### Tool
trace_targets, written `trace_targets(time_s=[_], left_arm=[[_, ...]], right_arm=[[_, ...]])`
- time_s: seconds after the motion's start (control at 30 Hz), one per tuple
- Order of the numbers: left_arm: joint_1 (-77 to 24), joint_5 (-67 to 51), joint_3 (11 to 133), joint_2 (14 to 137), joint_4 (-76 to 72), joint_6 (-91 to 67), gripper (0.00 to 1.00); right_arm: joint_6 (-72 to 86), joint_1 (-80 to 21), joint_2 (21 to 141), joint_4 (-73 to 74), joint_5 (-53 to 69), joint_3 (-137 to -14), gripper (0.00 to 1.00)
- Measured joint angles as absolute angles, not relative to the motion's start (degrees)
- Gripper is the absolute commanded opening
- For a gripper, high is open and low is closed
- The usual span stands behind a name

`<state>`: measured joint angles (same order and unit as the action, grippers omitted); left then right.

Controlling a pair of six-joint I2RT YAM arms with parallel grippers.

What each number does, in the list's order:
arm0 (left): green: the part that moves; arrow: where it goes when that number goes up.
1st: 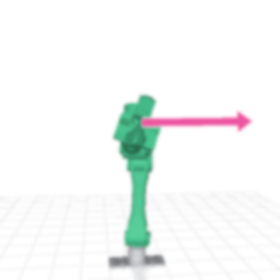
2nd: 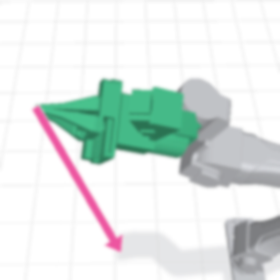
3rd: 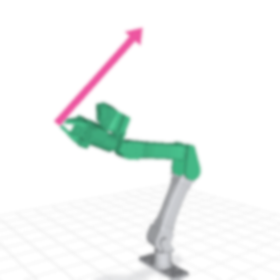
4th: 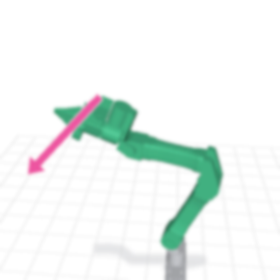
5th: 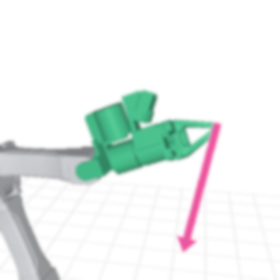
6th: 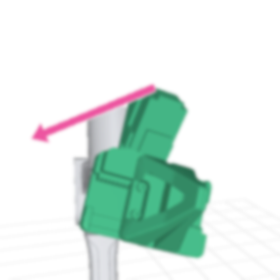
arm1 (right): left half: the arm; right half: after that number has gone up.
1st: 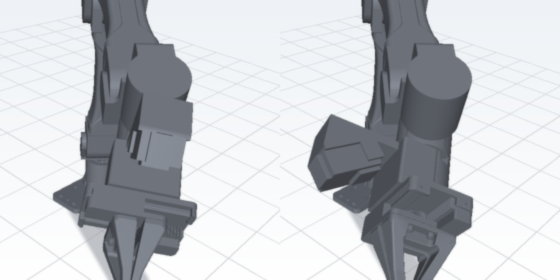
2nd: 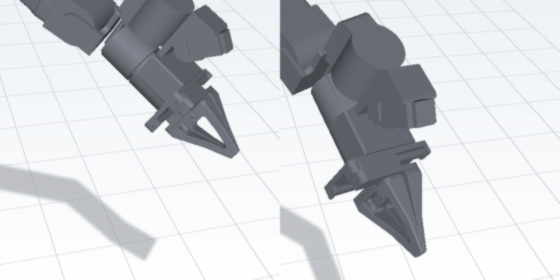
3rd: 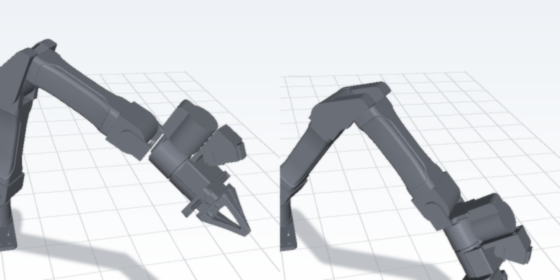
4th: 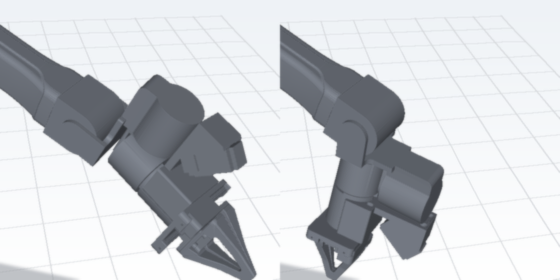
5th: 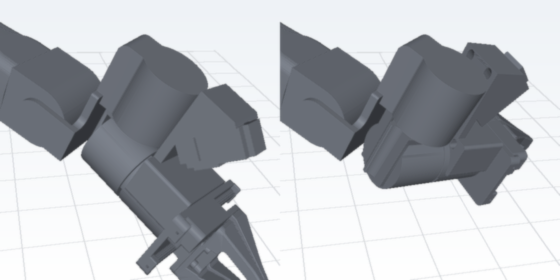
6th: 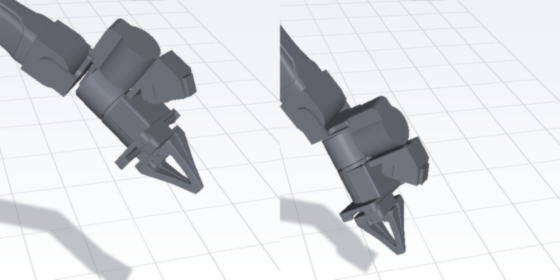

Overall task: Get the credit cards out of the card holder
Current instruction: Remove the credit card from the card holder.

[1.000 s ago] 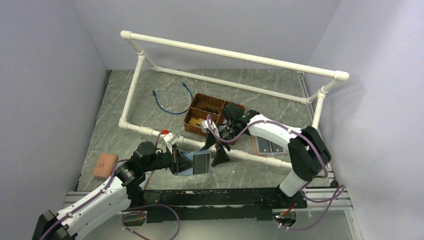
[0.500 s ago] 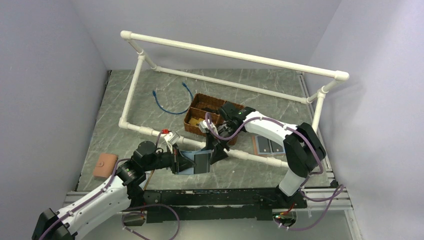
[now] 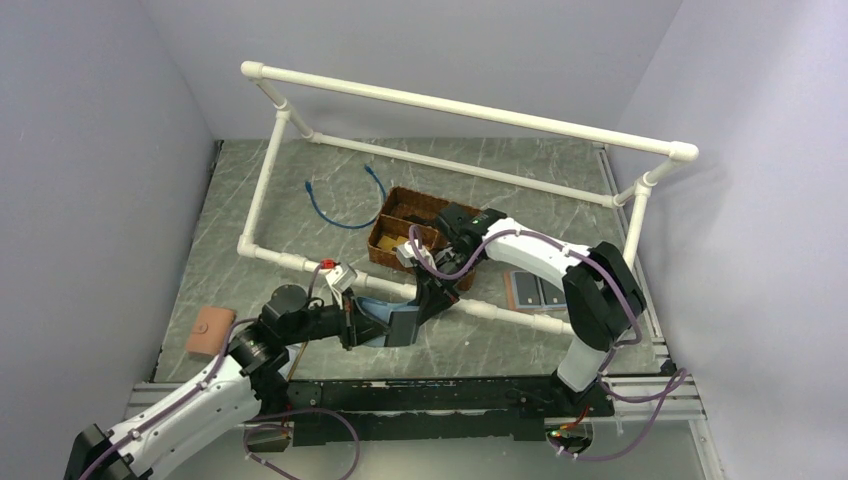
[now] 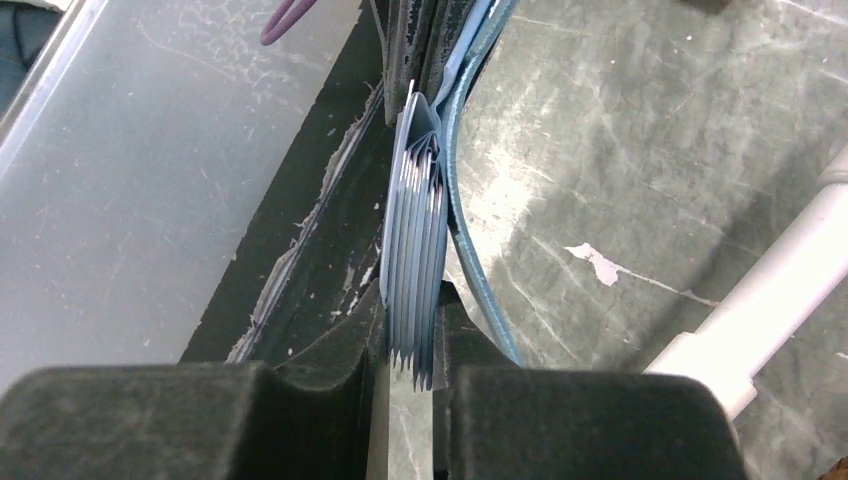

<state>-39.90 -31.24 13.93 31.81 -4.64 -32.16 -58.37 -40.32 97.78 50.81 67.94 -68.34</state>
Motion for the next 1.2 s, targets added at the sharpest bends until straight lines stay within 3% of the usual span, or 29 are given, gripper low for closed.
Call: trace_targets(time_s=[0.9, 1.2], left_arm=[[-40.36, -22.83, 18.0, 19.18, 13.61, -31.53, 0.0], [-40.29, -15.97, 21.96, 12.75, 21.02, -33.82, 0.0]], right_arm=[[-59.55, -40.32, 101.82, 55.92, 68.03, -72.23, 0.0], [-49.41, -40.23, 105.41, 52.66, 65.23, -72.27, 0.0]])
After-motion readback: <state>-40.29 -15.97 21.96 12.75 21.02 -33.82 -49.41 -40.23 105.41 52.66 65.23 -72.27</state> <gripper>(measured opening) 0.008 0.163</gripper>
